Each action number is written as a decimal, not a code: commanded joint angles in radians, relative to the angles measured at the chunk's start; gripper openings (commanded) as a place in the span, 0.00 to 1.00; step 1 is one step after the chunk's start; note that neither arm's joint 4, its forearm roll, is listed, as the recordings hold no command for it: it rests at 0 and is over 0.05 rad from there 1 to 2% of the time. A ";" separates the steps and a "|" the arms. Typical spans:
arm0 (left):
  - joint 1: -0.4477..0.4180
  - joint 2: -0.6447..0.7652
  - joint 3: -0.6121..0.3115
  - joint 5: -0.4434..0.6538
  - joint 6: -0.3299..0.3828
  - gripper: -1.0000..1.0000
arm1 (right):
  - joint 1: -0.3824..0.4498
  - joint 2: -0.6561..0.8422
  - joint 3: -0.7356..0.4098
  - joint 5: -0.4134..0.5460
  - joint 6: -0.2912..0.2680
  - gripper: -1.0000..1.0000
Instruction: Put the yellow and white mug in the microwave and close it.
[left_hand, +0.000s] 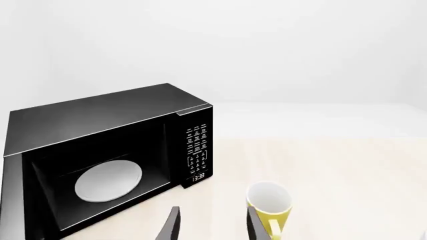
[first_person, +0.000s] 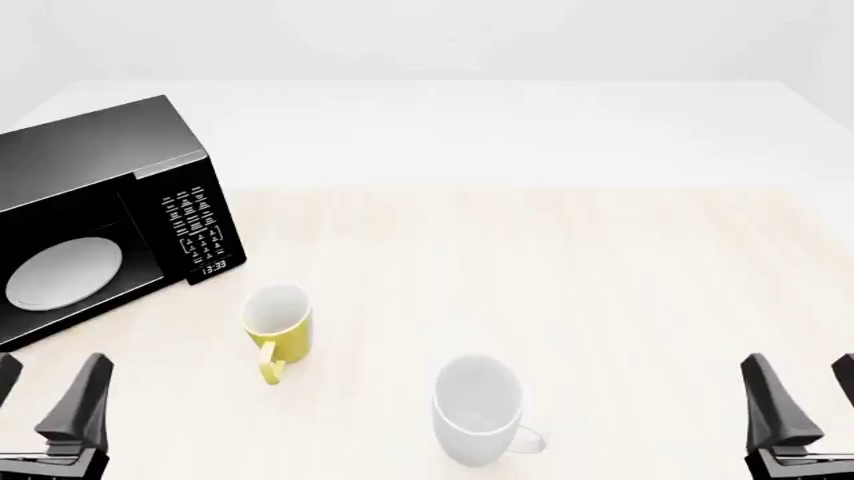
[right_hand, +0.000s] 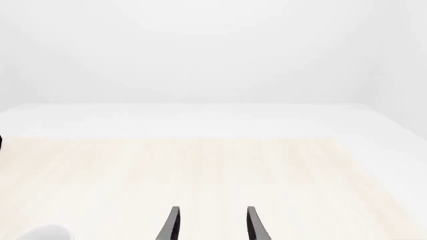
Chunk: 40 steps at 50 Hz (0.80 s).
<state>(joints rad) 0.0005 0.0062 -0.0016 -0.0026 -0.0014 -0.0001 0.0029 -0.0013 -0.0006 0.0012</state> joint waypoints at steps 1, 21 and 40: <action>0.004 0.020 -0.004 -0.009 -0.006 1.00 | 0.000 0.006 -0.003 -0.001 0.003 1.00; -0.019 0.005 -0.010 0.021 0.015 1.00 | -0.001 0.007 -0.003 -0.001 0.005 1.00; -0.112 0.109 0.001 -0.022 0.022 1.00 | 0.000 0.007 -0.003 -0.001 0.005 1.00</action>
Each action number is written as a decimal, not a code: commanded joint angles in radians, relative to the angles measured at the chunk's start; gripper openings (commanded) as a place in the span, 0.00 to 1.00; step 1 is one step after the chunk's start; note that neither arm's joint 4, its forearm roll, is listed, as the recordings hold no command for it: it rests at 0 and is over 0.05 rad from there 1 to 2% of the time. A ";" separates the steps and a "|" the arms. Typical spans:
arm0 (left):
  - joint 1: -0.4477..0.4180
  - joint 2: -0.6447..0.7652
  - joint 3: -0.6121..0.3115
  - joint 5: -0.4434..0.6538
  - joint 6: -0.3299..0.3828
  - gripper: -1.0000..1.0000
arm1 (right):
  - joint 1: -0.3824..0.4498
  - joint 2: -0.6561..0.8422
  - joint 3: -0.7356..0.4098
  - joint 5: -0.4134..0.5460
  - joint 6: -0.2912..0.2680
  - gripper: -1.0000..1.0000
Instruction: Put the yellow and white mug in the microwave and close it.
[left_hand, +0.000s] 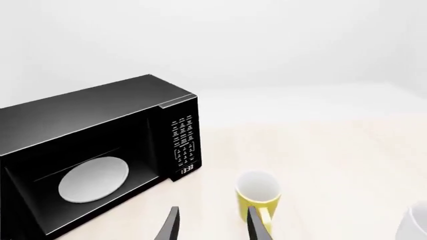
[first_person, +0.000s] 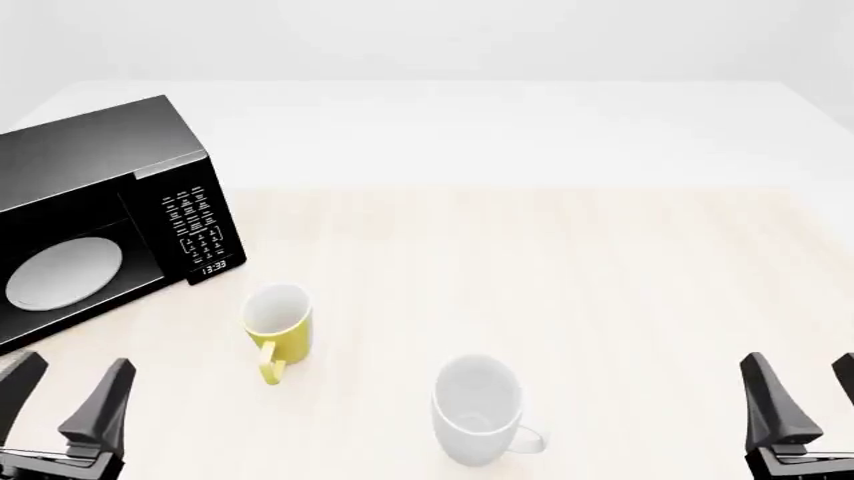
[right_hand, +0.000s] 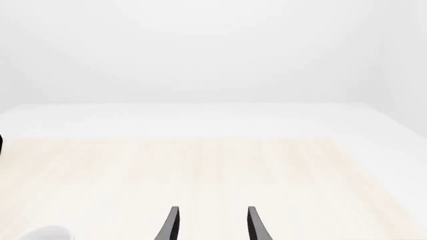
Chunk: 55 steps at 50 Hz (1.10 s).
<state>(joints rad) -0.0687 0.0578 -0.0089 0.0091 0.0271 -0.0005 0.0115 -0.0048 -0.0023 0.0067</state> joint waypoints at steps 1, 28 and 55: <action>-0.045 0.061 0.009 -0.035 -0.004 1.00 | 0.000 -0.002 0.001 0.000 -0.001 1.00; -0.139 0.645 -0.015 -0.435 -0.122 1.00 | 0.000 -0.002 0.001 0.000 -0.001 1.00; -0.191 1.123 -0.027 -0.762 -0.165 1.00 | 0.000 -0.002 0.001 0.000 -0.001 1.00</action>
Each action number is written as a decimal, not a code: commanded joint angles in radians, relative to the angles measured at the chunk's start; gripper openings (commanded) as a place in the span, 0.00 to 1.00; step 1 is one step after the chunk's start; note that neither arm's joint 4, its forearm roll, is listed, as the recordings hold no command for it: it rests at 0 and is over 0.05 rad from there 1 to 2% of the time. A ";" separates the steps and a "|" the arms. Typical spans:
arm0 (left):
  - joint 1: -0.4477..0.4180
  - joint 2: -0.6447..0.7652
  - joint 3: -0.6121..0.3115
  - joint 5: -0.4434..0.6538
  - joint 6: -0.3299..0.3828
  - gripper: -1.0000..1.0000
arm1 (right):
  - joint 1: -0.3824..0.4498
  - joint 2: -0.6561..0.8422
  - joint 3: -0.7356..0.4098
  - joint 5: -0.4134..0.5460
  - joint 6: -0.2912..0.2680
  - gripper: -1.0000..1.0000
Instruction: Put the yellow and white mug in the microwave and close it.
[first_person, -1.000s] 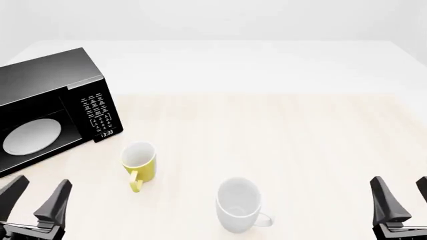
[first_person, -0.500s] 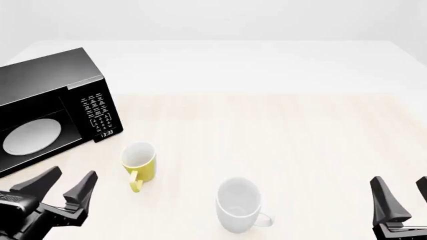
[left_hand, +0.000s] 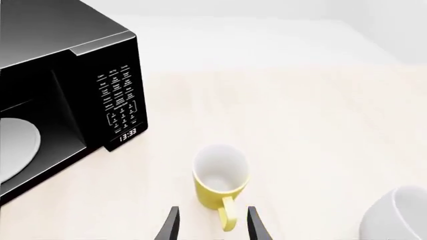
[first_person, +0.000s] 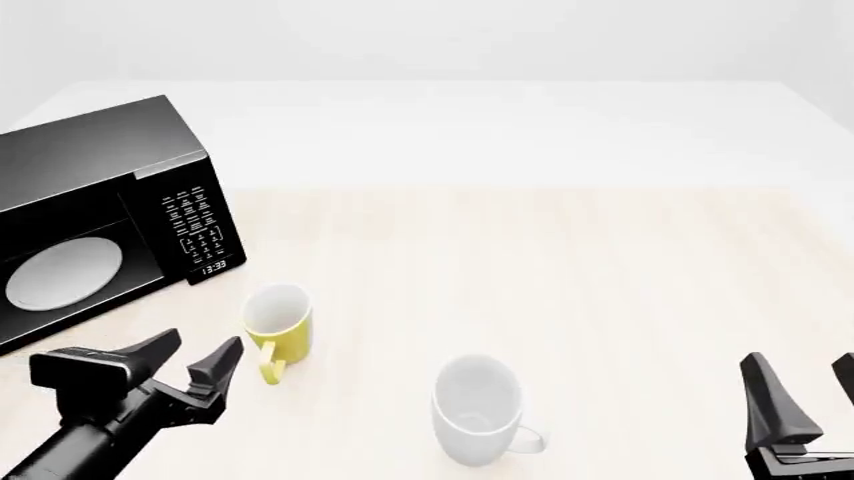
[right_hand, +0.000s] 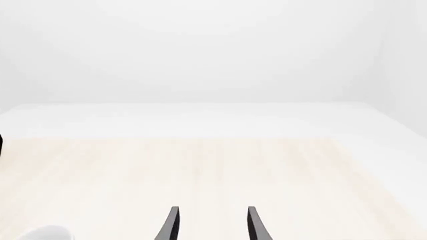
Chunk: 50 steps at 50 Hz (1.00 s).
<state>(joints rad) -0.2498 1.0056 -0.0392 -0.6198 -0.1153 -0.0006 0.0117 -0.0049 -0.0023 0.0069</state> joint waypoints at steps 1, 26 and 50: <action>-0.009 0.189 0.004 -0.145 -0.020 1.00 | 0.000 -0.002 0.001 0.000 -0.001 1.00; -0.038 0.459 -0.020 -0.321 0.008 1.00 | 0.000 -0.002 0.001 0.000 -0.001 1.00; -0.065 0.724 -0.087 -0.441 -0.020 1.00 | 0.000 -0.002 0.001 0.000 -0.001 1.00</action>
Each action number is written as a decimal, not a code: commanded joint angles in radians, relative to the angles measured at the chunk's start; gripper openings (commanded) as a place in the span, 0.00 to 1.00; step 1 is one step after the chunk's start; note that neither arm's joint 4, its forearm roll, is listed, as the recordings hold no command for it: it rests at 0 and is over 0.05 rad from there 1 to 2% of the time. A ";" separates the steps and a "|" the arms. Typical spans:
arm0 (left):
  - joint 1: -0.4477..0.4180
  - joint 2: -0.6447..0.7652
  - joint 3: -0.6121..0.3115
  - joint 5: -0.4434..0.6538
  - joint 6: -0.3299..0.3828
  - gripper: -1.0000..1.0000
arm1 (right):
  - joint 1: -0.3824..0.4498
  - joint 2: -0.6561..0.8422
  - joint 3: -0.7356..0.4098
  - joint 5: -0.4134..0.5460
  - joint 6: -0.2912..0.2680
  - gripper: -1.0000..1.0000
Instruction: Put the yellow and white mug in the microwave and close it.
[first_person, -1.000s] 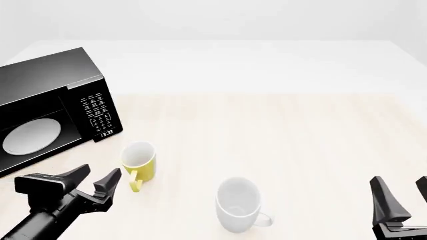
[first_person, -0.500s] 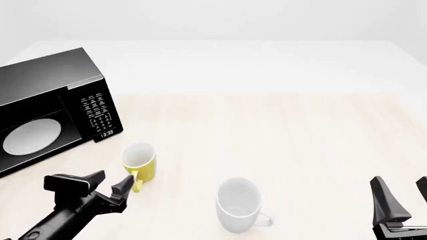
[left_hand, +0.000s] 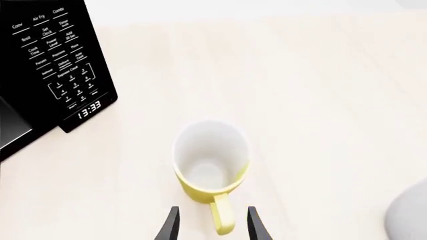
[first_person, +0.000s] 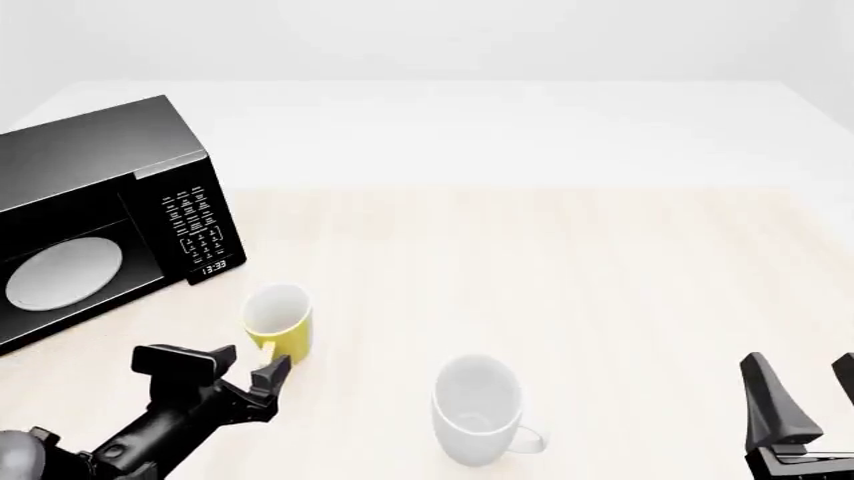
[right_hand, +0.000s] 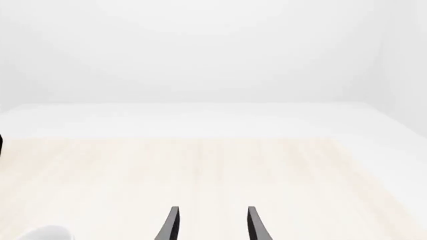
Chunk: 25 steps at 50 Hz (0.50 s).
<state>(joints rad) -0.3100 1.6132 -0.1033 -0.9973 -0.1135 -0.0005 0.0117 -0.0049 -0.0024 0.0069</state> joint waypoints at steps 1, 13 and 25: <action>-0.003 0.127 -0.027 -0.065 -0.024 1.00 | 0.000 -0.002 0.001 0.000 -0.001 1.00; 0.000 0.208 -0.049 -0.085 -0.036 1.00 | 0.000 -0.002 0.001 0.000 -0.001 1.00; 0.009 0.111 0.008 -0.090 -0.040 0.00 | 0.000 -0.002 0.001 0.000 -0.001 1.00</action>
<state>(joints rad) -0.3206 1.7685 -0.1342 -1.0715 -0.1470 -0.0005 0.0117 -0.0049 -0.0023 0.0069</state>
